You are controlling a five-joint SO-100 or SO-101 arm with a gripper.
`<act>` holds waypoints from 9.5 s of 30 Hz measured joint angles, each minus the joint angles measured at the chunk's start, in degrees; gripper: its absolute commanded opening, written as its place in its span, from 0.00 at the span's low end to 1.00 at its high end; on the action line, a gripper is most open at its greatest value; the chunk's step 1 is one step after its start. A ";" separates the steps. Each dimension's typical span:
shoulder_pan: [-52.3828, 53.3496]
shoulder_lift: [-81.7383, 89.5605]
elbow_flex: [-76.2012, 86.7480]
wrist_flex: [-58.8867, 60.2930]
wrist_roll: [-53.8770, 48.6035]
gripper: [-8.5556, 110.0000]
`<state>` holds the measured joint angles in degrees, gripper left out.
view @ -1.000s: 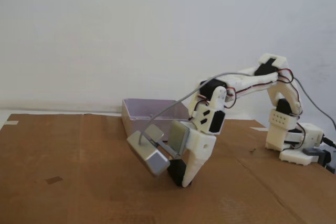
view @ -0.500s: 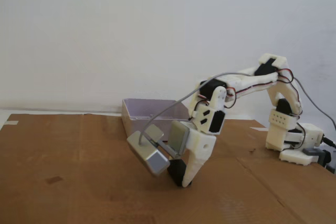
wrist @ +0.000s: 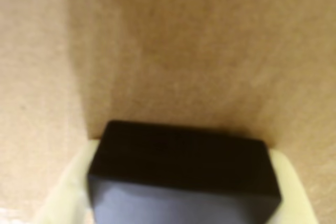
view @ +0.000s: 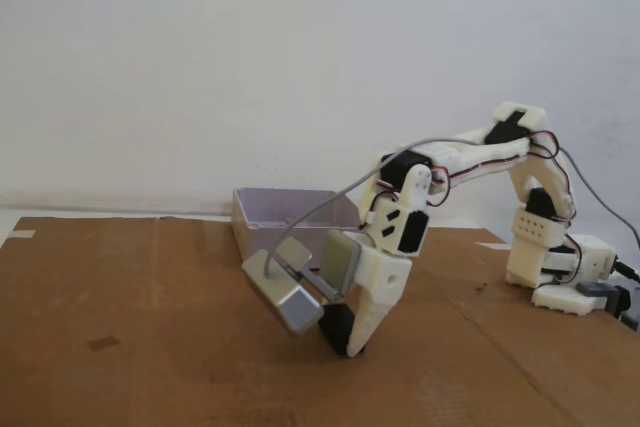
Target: Grasp a block and put it in the box.
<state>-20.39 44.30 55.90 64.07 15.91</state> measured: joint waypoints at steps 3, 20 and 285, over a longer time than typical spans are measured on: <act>0.00 0.00 0.00 0.00 0.00 0.08; 1.32 -1.76 -6.15 0.00 0.00 0.08; 44.82 14.15 15.03 -11.25 -2.29 0.49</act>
<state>24.43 58.45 70.93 52.82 13.62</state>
